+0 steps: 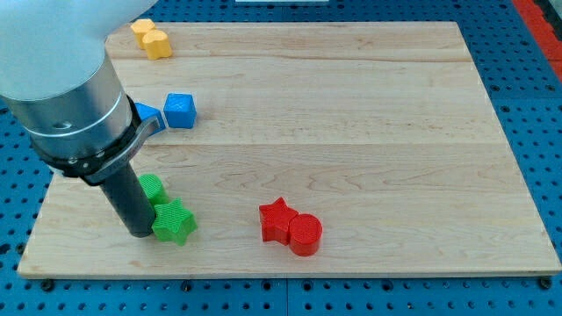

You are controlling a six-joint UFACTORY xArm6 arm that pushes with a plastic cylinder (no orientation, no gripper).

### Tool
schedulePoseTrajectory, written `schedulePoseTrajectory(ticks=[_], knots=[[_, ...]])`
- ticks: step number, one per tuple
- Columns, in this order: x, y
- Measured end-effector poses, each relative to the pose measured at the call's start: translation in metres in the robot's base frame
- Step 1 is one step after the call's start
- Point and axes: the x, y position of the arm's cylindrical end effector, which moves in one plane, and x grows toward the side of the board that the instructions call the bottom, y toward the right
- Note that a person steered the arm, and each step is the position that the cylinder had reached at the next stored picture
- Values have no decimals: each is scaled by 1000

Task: Push the green circle to the green star

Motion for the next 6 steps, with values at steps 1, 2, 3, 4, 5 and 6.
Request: schedulePoseTrajectory(ticks=[1,2,3,4,5,6], knots=[[8,-53],[-13,-49],[-25,-74],[-60,-54],[-51,-19],[-40,0]])
